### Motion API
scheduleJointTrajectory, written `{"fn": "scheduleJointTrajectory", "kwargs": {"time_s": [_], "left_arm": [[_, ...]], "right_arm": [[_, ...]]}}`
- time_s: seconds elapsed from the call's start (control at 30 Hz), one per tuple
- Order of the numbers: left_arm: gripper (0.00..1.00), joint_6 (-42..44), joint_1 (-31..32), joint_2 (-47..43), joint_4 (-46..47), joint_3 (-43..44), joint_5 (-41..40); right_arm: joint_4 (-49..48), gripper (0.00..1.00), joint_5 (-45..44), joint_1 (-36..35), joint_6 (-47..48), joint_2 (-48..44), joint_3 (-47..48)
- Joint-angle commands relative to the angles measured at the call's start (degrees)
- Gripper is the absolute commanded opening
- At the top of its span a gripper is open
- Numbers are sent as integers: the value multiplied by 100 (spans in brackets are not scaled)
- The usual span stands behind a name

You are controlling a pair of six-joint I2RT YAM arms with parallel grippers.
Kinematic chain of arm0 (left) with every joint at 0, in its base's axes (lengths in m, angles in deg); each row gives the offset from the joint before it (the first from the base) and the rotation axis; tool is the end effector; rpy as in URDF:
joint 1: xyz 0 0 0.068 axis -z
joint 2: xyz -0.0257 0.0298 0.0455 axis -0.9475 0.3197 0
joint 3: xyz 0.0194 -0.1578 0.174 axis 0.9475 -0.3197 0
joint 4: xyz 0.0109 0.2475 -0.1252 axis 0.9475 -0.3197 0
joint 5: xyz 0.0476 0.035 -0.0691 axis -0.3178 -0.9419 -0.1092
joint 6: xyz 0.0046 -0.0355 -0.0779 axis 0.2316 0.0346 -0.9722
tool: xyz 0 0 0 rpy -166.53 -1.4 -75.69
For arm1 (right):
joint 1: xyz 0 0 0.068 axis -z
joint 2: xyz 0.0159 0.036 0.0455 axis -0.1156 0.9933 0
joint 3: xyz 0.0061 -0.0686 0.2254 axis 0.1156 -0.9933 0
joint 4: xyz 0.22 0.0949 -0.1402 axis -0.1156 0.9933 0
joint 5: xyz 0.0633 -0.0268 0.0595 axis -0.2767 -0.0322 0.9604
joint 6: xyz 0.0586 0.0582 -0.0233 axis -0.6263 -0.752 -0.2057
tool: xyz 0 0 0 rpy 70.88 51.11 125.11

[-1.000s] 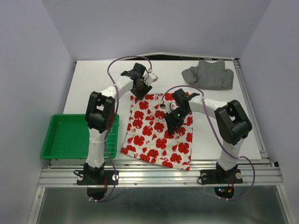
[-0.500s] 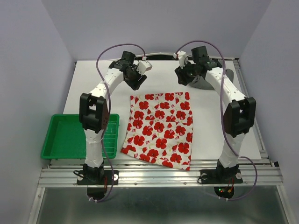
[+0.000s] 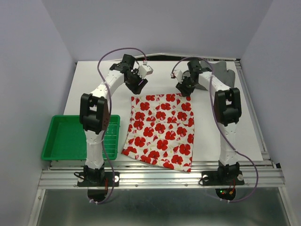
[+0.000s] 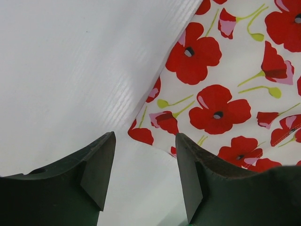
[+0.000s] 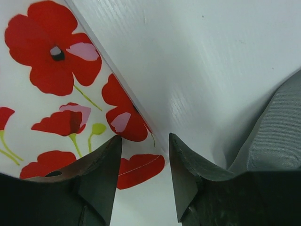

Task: Fold and stack the skirts
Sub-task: Fold the skirt

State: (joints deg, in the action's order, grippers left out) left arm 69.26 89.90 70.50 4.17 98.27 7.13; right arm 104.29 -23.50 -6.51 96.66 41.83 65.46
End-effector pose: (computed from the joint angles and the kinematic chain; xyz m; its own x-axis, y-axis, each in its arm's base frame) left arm 0.4615 -0.1810 0.1926 -0.3206 0.6858 -0.6533 0.8337 0.5317 0.1490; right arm 0.4794 0.1371 0.1149 -0.3228 -0.8005 -0.5050 -0.8896 0.4387 -0.1268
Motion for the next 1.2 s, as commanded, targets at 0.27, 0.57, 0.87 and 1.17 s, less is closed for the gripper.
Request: {"fn": "scheduleJointTrajectory", "kwargs": {"time_s": [0.27, 0.57, 0.87, 1.17], "left_arm": [[66, 108, -132, 423, -36, 67, -492], [65, 99, -141, 748, 112, 154, -545], [65, 319, -246, 740, -160, 480, 369], [59, 249, -431, 1196, -555, 1025, 677]], "right_arm": [[68, 27, 7, 75, 657, 5, -351], [68, 12, -55, 75, 727, -39, -316], [16, 1, -239, 75, 719, 66, -62], [-72, 1, -310, 75, 657, 154, 167]]}}
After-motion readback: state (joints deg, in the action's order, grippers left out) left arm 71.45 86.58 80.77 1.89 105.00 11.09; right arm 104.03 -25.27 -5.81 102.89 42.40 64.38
